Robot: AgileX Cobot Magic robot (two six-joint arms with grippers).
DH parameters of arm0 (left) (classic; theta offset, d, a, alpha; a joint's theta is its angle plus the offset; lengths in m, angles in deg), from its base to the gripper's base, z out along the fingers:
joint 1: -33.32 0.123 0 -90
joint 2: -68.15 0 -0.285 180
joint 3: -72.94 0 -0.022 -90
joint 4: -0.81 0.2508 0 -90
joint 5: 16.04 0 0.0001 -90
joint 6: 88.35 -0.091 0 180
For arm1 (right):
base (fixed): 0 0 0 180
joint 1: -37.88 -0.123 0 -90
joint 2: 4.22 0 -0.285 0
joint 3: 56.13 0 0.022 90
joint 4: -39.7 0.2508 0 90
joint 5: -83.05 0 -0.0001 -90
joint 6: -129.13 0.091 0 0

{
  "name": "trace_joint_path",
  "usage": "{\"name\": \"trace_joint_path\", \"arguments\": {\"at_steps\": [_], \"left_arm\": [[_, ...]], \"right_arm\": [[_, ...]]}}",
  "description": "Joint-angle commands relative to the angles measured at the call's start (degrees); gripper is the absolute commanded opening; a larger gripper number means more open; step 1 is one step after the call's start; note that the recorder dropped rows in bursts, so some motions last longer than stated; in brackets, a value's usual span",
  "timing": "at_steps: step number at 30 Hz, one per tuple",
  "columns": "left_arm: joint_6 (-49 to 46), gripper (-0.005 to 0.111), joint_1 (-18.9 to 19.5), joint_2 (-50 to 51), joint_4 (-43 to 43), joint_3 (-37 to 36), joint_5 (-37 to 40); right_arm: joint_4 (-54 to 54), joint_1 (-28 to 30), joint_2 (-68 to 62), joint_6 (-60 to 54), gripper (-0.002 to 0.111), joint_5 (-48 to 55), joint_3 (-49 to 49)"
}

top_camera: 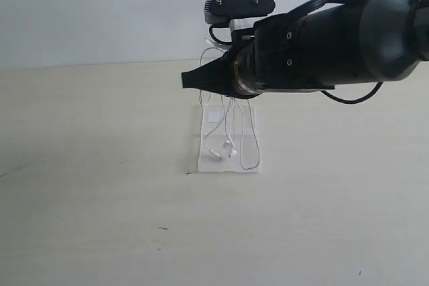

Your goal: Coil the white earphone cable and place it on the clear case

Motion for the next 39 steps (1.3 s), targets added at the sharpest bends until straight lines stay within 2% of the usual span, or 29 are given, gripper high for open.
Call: {"name": "trace_joint_path", "arguments": {"at_steps": [1,9,24,29,35,39], "left_arm": [[0.43,0.000,0.18,-0.38,0.10,0.00,-0.16],[0.43,0.000,0.18,-0.38,0.10,0.00,0.62],[0.43,0.000,0.18,-0.38,0.10,0.00,0.72],[0.43,0.000,0.18,-0.38,0.10,0.00,0.72],[0.43,0.000,0.18,-0.38,0.10,0.00,0.98],[0.43,0.000,0.18,-0.38,0.10,0.00,0.98]], "right_arm": [[-4.16,0.31,-1.19,3.76,0.000,-0.35,1.50],[-3.68,1.33,-5.25,5.59,0.000,0.25,6.48],[-1.75,4.28,-9.76,7.83,0.000,-3.54,6.61],[2.56,4.28,-10.00,6.94,0.000,-2.59,6.61],[21.11,5.22,-10.65,-10.04,0.000,1.24,6.61],[26.12,5.51,-11.67,-16.72,0.000,0.89,6.61]]}}
